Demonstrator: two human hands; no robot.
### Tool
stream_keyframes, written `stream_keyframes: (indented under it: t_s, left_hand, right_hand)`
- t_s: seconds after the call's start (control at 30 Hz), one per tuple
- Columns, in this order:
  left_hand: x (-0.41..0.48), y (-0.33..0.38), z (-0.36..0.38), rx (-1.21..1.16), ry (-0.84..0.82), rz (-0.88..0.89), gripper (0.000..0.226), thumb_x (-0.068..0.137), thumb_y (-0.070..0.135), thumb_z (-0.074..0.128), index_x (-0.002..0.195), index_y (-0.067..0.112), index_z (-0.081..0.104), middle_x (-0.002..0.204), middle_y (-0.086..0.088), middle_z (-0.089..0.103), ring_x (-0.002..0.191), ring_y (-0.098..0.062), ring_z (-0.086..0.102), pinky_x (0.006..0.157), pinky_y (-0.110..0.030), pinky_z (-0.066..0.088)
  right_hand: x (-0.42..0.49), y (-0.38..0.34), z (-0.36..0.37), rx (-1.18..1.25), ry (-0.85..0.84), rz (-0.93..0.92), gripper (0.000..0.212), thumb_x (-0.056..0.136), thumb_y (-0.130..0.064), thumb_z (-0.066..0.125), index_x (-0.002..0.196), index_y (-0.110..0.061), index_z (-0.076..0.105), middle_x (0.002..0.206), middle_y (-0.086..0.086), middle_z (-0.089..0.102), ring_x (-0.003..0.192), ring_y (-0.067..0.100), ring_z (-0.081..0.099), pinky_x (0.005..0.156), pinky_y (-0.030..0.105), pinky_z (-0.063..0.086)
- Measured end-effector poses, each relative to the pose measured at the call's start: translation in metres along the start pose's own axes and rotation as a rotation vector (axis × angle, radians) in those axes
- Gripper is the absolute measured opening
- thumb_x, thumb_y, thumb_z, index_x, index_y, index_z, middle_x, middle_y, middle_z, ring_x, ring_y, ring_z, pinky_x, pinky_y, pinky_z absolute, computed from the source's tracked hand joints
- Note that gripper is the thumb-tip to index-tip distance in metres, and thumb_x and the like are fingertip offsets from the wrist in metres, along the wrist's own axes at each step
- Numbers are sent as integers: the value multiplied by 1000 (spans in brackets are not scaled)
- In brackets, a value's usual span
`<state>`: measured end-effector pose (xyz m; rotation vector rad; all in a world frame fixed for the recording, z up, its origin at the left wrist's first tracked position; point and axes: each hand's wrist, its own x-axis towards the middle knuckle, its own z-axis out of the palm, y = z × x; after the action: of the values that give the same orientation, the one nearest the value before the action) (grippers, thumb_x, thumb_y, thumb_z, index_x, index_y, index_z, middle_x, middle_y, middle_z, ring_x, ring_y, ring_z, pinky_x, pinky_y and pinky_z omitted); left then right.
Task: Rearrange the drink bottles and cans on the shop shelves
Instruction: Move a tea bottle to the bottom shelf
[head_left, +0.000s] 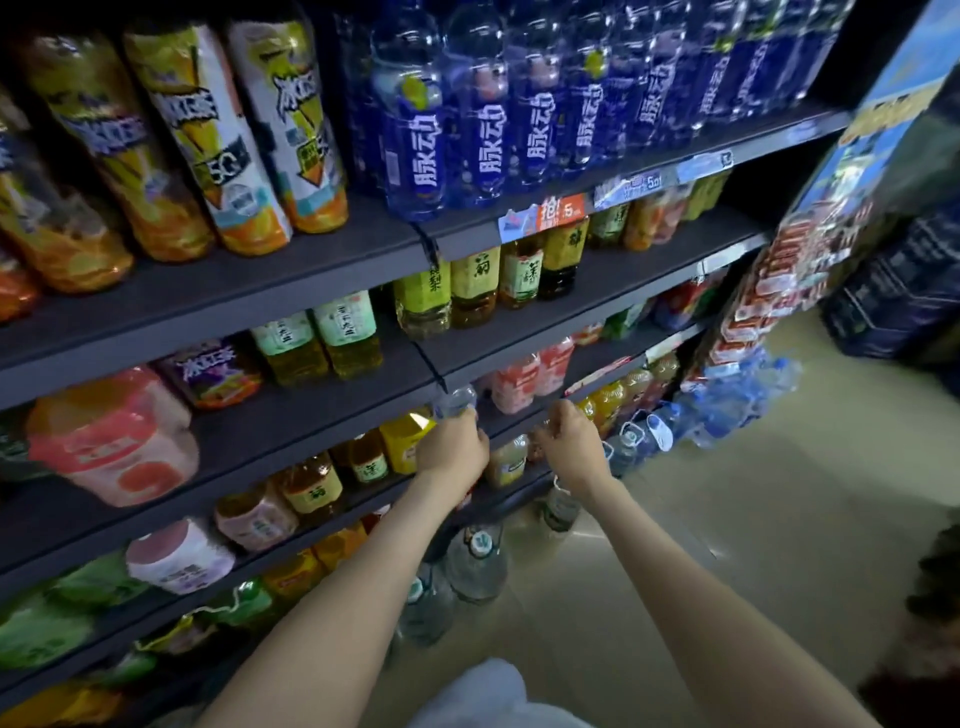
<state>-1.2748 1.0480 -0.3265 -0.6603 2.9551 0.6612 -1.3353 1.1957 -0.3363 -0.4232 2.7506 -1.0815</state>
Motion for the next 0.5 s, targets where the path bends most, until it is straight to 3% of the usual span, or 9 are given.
stream_keyframes:
  t_s: [0.17, 0.33, 0.5]
  left_hand:
    - [53, 43, 8, 24, 36, 16, 31, 96, 26, 44, 124, 11, 44, 112, -13, 63, 102, -32, 60, 78, -37, 48]
    - [98, 84, 14, -60, 31, -98, 51, 95, 25, 51, 139, 12, 30, 131, -14, 49, 115, -34, 53, 81, -43, 46]
    - [132, 118, 30, -114, 148, -268, 57, 94, 22, 53, 142, 10, 26, 133, -15, 46, 118, -33, 51, 87, -43, 46]
  right_hand:
    - [68, 21, -25, 105, 45, 35, 39, 86, -8, 58, 123, 0, 49, 119, 15, 55, 104, 27, 52, 77, 23, 33]
    - [134, 44, -49, 145, -4, 27, 43, 89, -13, 61, 127, -2, 44, 124, 16, 49, 112, 31, 49, 83, 26, 35]
    - [200, 60, -71, 125, -116, -68, 46, 85, -9, 65, 124, 1, 43, 119, 18, 51, 108, 34, 51, 83, 33, 40]
